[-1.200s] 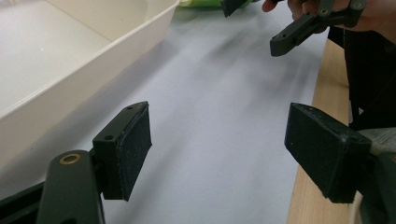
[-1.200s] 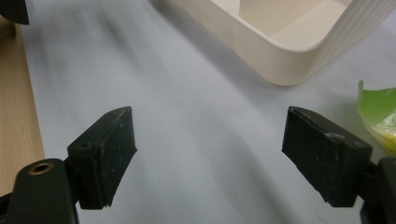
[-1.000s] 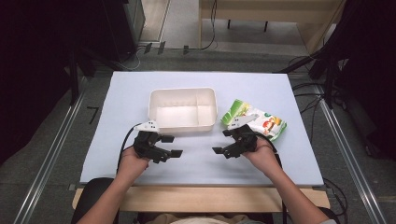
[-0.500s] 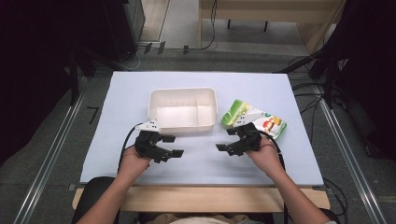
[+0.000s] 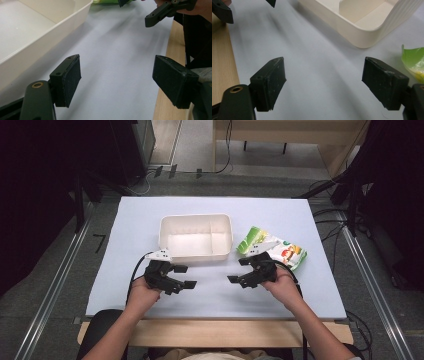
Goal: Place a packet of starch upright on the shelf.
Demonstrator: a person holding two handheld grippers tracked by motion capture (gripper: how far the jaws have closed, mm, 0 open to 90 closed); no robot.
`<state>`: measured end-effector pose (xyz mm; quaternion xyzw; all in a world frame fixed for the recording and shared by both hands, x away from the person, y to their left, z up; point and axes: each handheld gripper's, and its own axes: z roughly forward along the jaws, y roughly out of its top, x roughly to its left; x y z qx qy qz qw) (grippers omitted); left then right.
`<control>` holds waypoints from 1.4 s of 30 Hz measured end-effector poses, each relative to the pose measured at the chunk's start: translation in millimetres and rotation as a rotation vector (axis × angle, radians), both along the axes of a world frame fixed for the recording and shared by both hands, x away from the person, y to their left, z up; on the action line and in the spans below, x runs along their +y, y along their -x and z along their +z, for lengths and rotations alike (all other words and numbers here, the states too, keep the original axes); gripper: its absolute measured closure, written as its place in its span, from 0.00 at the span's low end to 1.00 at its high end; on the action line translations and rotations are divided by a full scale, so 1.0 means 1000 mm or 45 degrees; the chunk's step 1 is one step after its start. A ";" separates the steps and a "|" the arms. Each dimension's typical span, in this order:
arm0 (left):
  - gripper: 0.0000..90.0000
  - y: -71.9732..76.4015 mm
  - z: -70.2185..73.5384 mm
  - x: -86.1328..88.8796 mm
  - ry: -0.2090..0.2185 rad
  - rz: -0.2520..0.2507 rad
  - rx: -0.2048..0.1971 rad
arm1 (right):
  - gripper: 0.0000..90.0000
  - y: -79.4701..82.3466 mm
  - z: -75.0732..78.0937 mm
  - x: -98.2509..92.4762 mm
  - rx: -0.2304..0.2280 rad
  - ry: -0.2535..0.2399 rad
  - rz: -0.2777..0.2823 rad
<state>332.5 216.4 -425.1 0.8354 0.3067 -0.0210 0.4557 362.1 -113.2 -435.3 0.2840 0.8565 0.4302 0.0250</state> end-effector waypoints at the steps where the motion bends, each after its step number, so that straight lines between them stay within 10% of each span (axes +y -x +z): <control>1: 0.26 0.000 0.000 0.000 -0.003 0.001 -0.001 | 0.22 0.000 0.000 0.000 -0.002 0.000 0.003; 27: 0.26 0.000 0.001 0.000 0.003 0.006 -0.002 | 0.26 -0.004 0.018 -0.029 0.007 -0.038 -0.093; 33: 0.26 0.000 0.001 0.001 0.000 0.009 -0.003 | 0.51 -0.005 0.027 -0.046 -0.021 -0.030 -0.131; 42: 0.26 0.000 0.001 0.001 0.002 0.008 -0.004 | 0.64 -0.010 0.035 -0.073 -0.045 -0.041 -0.231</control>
